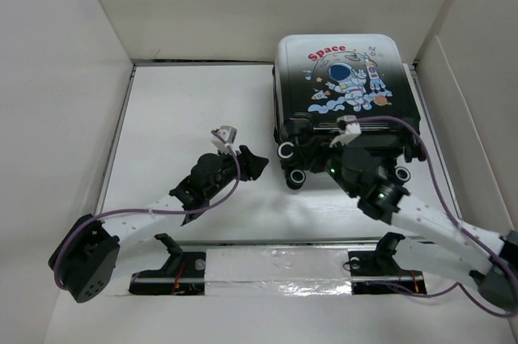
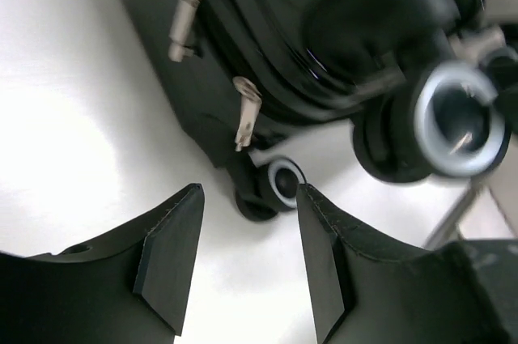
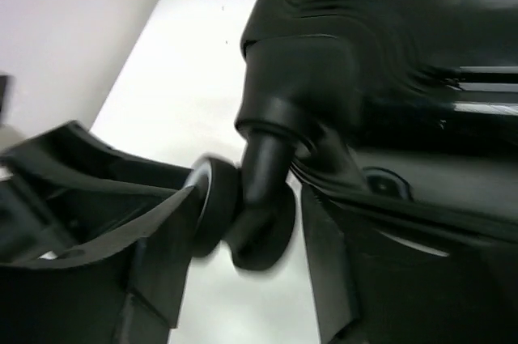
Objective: Pack the luggage
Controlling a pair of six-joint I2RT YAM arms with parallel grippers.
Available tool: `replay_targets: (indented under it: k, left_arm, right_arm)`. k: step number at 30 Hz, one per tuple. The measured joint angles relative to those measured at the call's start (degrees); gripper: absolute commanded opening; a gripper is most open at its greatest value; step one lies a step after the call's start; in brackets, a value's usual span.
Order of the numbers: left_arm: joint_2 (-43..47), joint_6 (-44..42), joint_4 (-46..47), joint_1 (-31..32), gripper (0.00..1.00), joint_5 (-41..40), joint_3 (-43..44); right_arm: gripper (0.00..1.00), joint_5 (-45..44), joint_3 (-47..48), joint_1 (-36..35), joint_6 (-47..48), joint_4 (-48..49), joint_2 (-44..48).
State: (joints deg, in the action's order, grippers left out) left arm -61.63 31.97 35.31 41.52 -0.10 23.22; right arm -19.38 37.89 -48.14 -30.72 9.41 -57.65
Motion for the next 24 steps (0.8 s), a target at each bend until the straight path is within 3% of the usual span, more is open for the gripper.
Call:
replay_targets:
  k: [4,10,11,12,15,21,24]
  left_arm:
    - [-3.30,-2.23,2.10,3.96,0.46,2.71,0.00]
    - [-9.44,-5.18,2.34,7.65,0.52,1.84,1.90]
    - [-10.40,-5.73,1.75,8.48,0.54,0.55,3.13]
    - [-11.28,-6.03,1.11,9.03,0.54,-0.70,4.50]
    - [-13.31,-6.51,0.68,7.43,0.57,-3.15,7.98]
    - [-19.80,-8.81,0.87,3.96,0.57,-5.14,12.98]
    - [-23.10,-9.97,0.92,3.93,0.54,-4.57,14.67]
  right_arm:
    - [0.00,0.09,-3.96,1.05,1.70,-6.69,13.99]
    - [0.00,0.76,-4.00,3.10,4.24,-15.63,19.41]
    - [0.08,1.27,-4.00,3.23,4.63,-16.22,19.41]
    - [0.37,2.01,-4.00,3.23,4.94,-16.57,19.28]
    - [0.79,4.68,-4.00,3.23,5.84,-16.79,18.38]
    - [1.00,9.22,-3.08,3.17,7.69,-16.15,14.99]
    - [1.00,10.73,-2.38,3.17,8.13,-14.47,12.02]
